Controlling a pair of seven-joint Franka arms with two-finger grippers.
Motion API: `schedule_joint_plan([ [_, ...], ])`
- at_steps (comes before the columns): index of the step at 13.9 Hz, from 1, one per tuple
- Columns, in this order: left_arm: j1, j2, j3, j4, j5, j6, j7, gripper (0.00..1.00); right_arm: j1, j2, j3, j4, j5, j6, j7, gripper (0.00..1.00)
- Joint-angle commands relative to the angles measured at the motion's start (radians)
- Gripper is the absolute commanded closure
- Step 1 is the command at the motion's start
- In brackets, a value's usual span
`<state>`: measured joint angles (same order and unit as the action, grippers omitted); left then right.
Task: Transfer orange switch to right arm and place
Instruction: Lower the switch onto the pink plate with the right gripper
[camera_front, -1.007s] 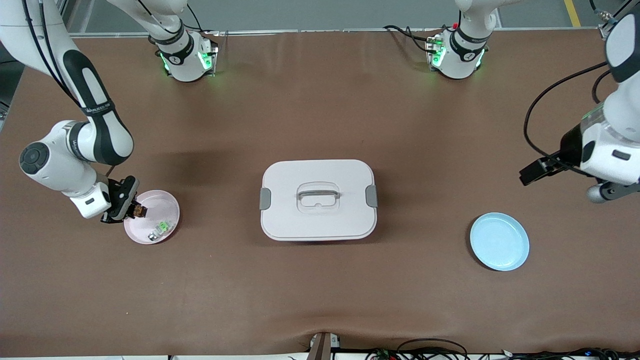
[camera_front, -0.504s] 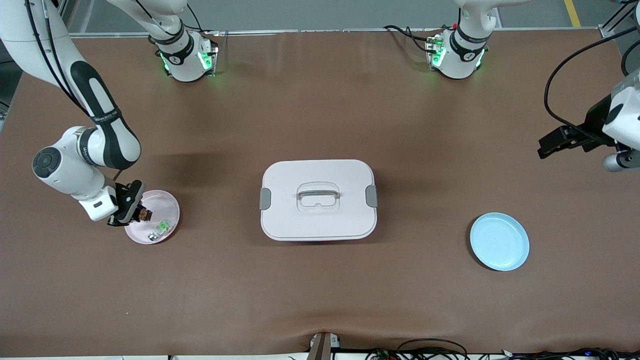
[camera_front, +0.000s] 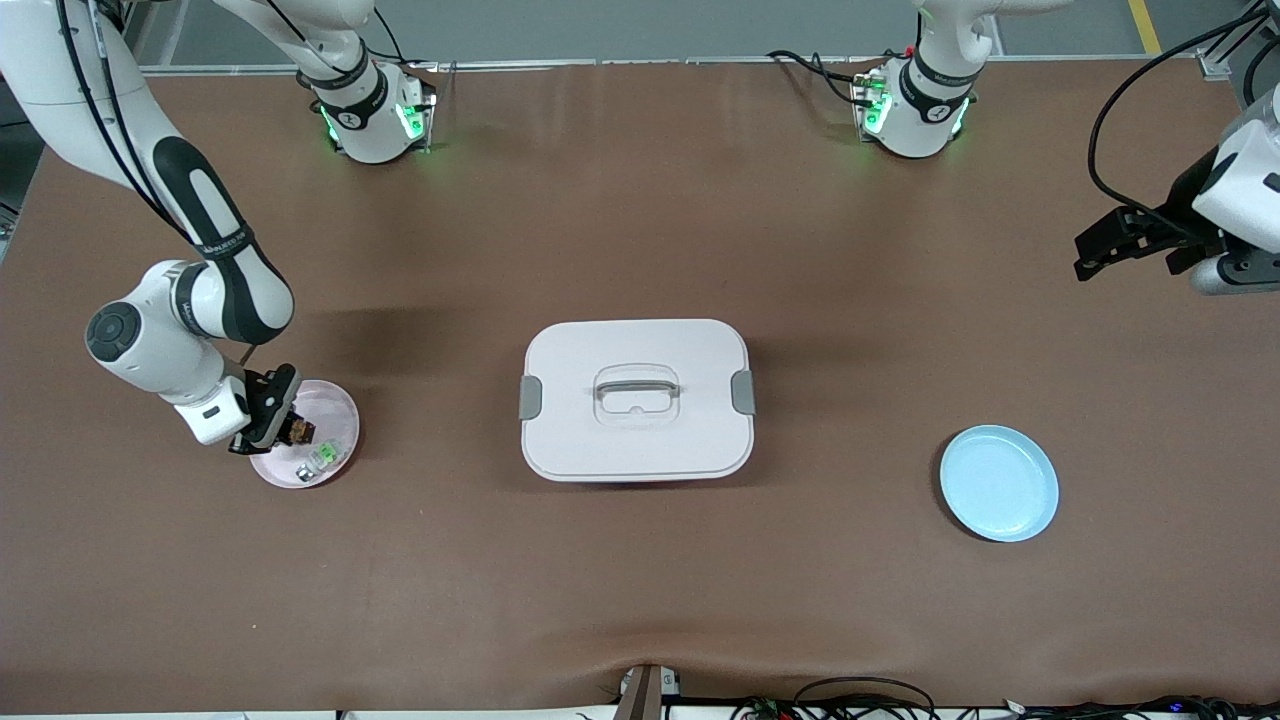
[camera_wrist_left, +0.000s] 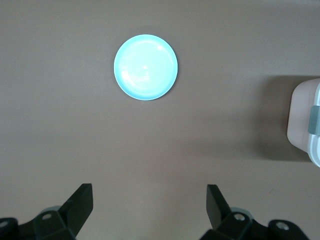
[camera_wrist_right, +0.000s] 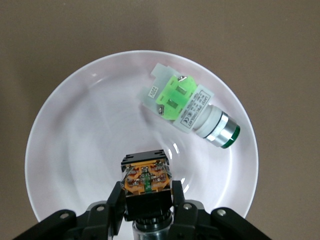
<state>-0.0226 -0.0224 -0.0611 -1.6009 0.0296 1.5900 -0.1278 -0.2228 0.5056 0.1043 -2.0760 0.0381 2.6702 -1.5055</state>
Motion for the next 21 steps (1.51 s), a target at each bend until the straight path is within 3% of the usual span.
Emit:
schedule_joint_plan([
  [1, -0.005, -0.042, 0.01, -0.031, -0.023, -0.001, 0.023, 0.0, -0.01, 0.002, 0.011, 0.002, 0.0, 0.004, -0.005, 1.0],
  [10, -0.005, -0.044, 0.014, -0.025, -0.033, -0.024, 0.117, 0.0, -0.015, -0.001, 0.012, -0.035, 0.0, -0.004, -0.016, 1.0],
  [11, -0.005, -0.044, 0.014, -0.025, -0.033, -0.027, 0.108, 0.0, -0.016, -0.001, 0.012, -0.035, 0.0, -0.004, -0.006, 0.95],
  [12, -0.005, -0.045, 0.014, -0.025, -0.031, -0.031, 0.108, 0.0, -0.016, -0.001, 0.012, -0.033, 0.002, -0.004, -0.004, 0.18],
  [13, -0.005, -0.045, 0.014, -0.025, -0.031, -0.036, 0.111, 0.0, -0.016, -0.001, 0.012, -0.032, 0.002, -0.007, -0.002, 0.0],
  [17, -0.003, -0.047, 0.014, -0.025, -0.027, -0.039, 0.106, 0.0, -0.018, -0.009, 0.015, -0.01, 0.003, -0.047, 0.019, 0.0],
  [21, -0.003, -0.047, 0.015, -0.025, -0.027, -0.039, 0.105, 0.0, -0.013, -0.032, 0.018, 0.083, 0.005, -0.252, 0.164, 0.0],
])
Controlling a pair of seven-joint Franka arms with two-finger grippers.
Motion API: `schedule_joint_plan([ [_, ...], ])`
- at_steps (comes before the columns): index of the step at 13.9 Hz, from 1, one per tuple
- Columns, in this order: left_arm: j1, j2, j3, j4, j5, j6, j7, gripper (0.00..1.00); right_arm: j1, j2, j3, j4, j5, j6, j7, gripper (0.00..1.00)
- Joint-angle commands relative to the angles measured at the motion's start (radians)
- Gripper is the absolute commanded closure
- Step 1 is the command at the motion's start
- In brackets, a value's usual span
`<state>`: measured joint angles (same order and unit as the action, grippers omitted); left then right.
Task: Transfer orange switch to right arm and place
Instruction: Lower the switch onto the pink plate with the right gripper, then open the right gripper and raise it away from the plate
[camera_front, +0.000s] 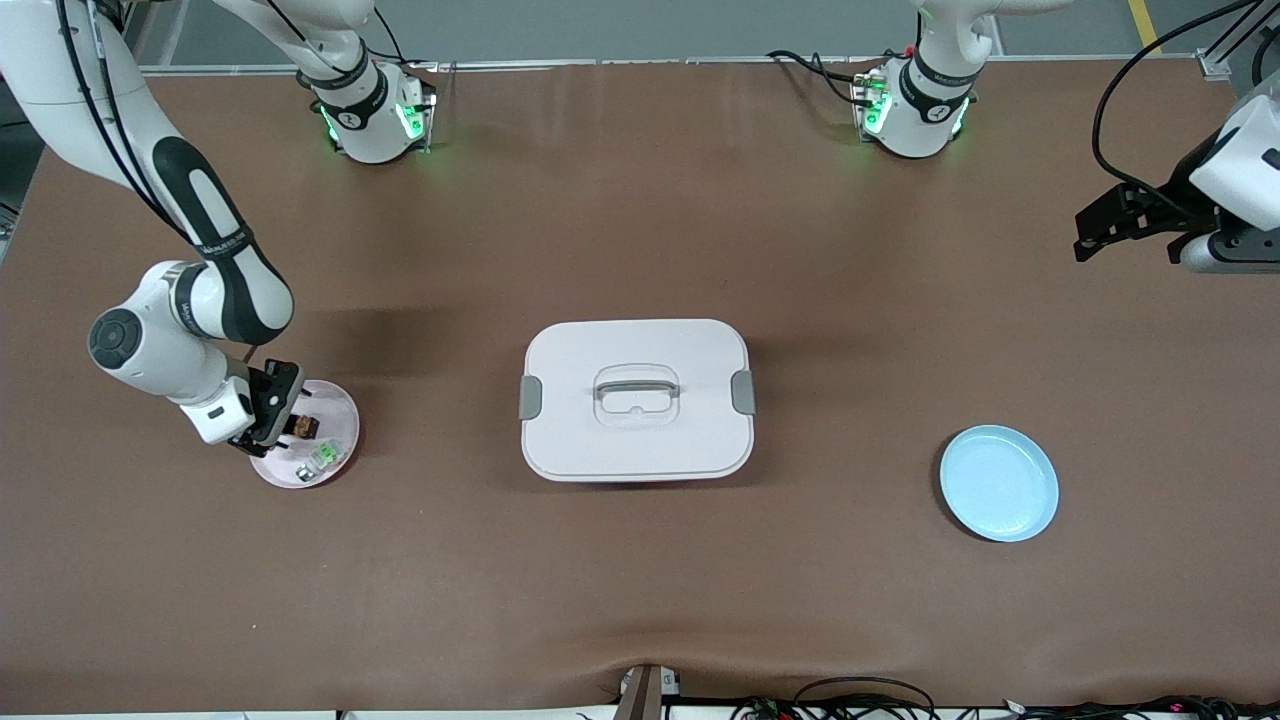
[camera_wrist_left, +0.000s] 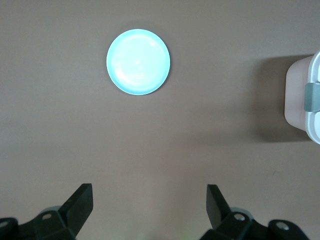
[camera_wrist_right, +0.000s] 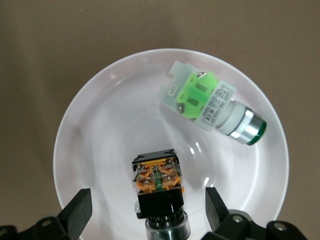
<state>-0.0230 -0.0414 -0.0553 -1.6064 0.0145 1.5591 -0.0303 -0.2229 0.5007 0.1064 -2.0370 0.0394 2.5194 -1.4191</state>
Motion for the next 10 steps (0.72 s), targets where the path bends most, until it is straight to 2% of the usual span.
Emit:
schedule_joint_plan([
  [1, -0.003, -0.028, 0.009, -0.02, -0.011, -0.008, 0.007, 0.0, -0.012, -0.042, 0.016, 0.061, 0.004, -0.14, 0.138, 0.0],
  [6, -0.003, -0.04, 0.009, -0.021, -0.011, -0.019, 0.004, 0.0, 0.043, -0.094, 0.015, 0.191, 0.0, -0.345, 0.382, 0.0],
  [10, -0.003, -0.048, 0.008, -0.021, -0.011, -0.022, 0.006, 0.0, 0.036, -0.106, 0.01, 0.265, 0.0, -0.367, 0.459, 0.0],
])
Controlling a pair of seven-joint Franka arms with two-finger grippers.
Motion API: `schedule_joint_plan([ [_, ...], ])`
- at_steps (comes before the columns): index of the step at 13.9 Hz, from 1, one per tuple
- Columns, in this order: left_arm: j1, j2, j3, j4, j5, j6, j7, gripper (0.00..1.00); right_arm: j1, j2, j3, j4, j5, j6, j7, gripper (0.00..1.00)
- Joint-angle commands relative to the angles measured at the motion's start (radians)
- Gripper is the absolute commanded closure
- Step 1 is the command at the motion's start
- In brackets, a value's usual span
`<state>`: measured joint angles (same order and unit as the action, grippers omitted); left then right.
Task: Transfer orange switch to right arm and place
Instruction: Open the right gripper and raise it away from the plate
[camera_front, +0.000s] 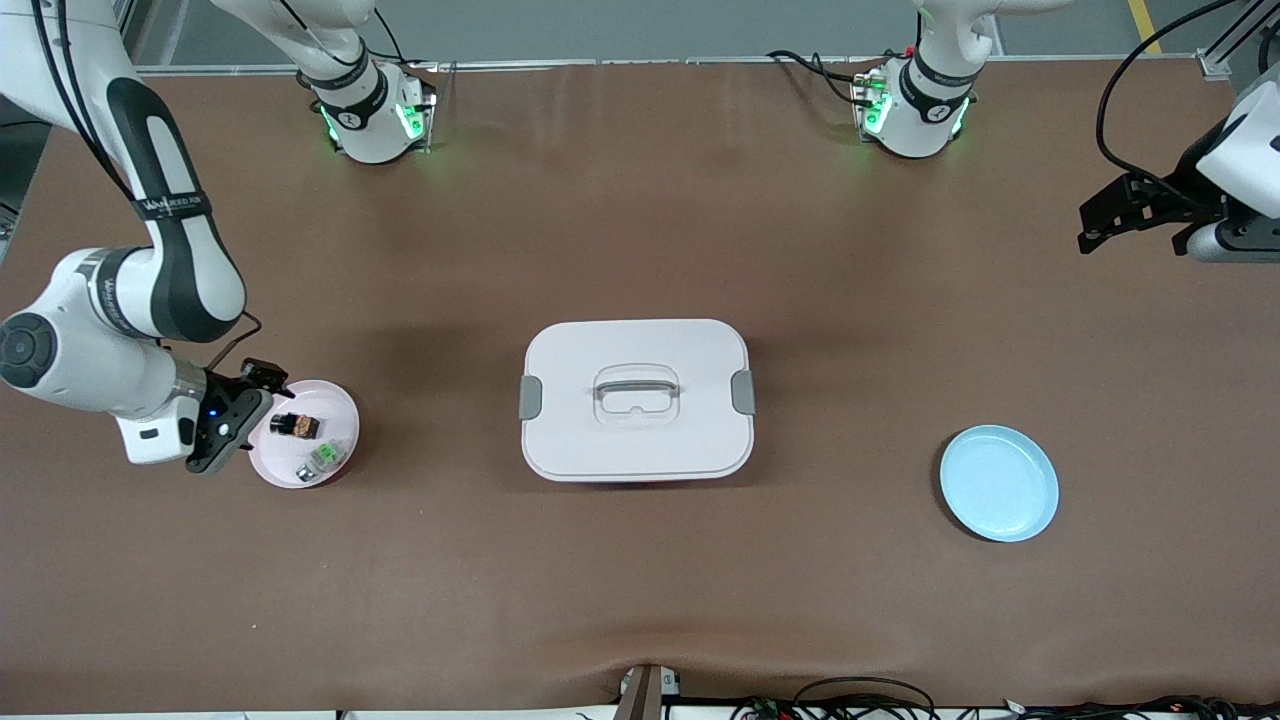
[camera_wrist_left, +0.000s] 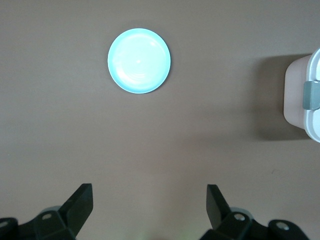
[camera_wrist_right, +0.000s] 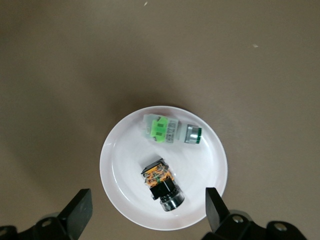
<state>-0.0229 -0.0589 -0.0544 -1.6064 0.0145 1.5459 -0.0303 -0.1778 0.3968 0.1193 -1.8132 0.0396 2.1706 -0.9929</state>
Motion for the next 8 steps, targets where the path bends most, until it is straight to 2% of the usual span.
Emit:
schedule_joint_plan([
  [1, -0.003, -0.032, 0.007, -0.021, -0.011, -0.009, 0.007, 0.0, -0.017, 0.002, -0.006, 0.087, 0.0, -0.026, 0.033, 0.0],
  [2, -0.003, -0.032, 0.007, -0.023, -0.011, -0.01, 0.01, 0.0, -0.023, 0.004, -0.006, 0.138, 0.003, -0.079, 0.045, 0.0],
  [4, -0.003, -0.032, 0.008, -0.023, -0.011, -0.01, 0.018, 0.0, -0.028, 0.008, -0.007, 0.243, 0.0, -0.194, 0.222, 0.0],
  [8, -0.003, -0.032, 0.008, -0.024, -0.011, -0.015, 0.021, 0.0, -0.026, 0.007, -0.006, 0.279, 0.0, -0.245, 0.558, 0.0],
])
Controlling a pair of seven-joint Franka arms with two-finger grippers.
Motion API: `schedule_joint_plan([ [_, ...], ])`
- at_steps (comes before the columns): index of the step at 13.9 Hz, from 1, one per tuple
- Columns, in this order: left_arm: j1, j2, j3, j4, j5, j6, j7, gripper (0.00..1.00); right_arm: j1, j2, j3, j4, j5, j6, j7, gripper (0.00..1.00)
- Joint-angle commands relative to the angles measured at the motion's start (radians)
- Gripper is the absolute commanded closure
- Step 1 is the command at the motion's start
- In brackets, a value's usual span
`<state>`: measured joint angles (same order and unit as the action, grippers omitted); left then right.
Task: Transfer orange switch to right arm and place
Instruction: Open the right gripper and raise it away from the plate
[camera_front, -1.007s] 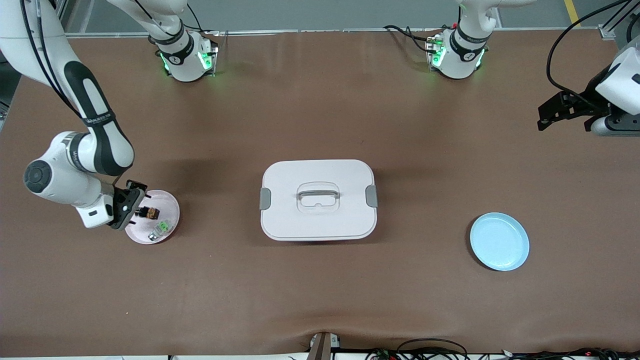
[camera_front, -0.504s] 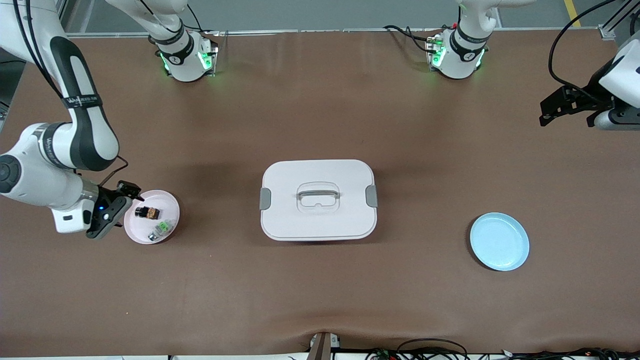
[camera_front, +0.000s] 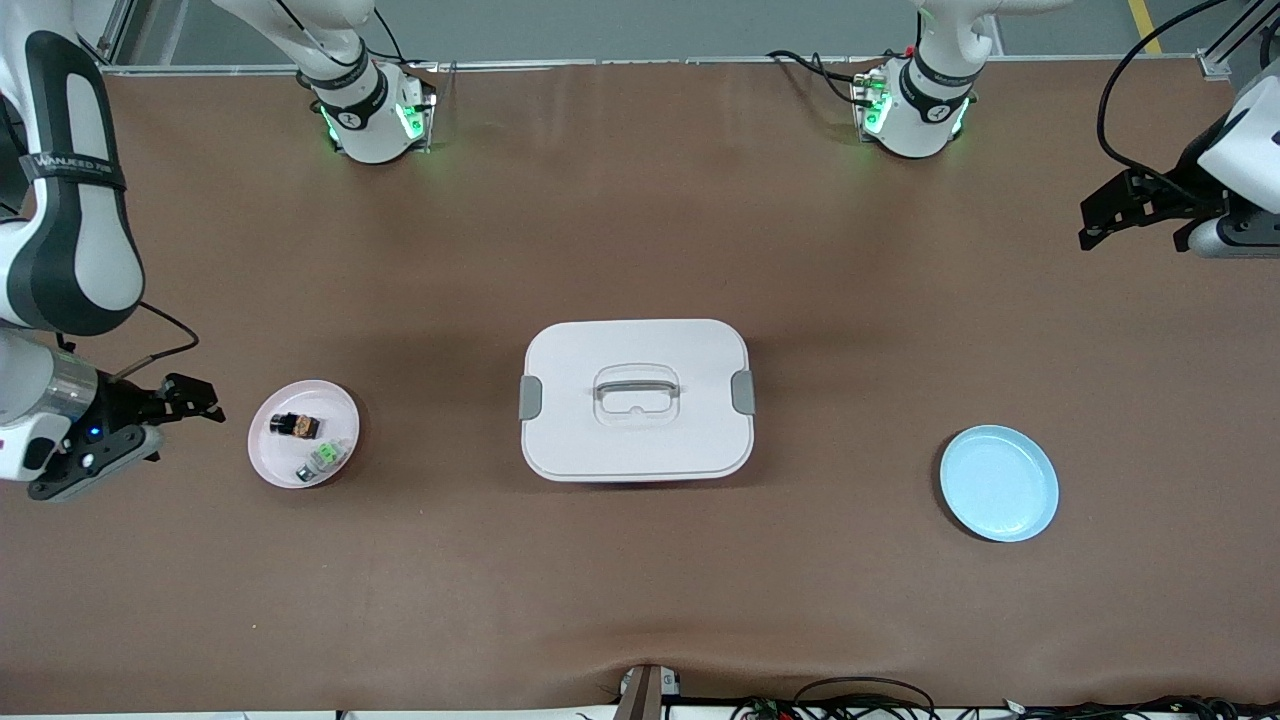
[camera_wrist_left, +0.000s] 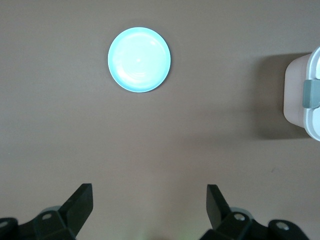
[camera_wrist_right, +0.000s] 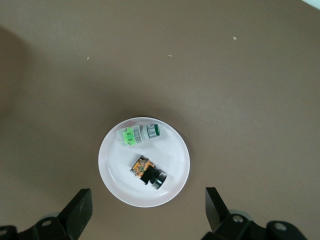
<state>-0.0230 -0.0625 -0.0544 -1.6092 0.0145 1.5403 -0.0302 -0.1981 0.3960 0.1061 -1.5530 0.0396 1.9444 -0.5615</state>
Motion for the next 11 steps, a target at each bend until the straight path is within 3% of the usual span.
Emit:
schedule_joint_plan([
  [1, -0.003, -0.028, 0.008, -0.023, -0.011, -0.014, 0.021, 0.0, -0.004, 0.007, 0.007, 0.036, -0.001, -0.019, 0.144, 0.0],
  [6, -0.003, -0.033, 0.008, -0.021, -0.011, -0.026, 0.024, 0.0, -0.038, 0.007, 0.007, 0.135, -0.001, -0.031, 0.144, 0.0],
  [11, -0.003, -0.04, 0.008, -0.021, -0.011, -0.028, 0.026, 0.0, -0.084, -0.002, 0.012, 0.241, 0.023, -0.148, 0.146, 0.0],
])
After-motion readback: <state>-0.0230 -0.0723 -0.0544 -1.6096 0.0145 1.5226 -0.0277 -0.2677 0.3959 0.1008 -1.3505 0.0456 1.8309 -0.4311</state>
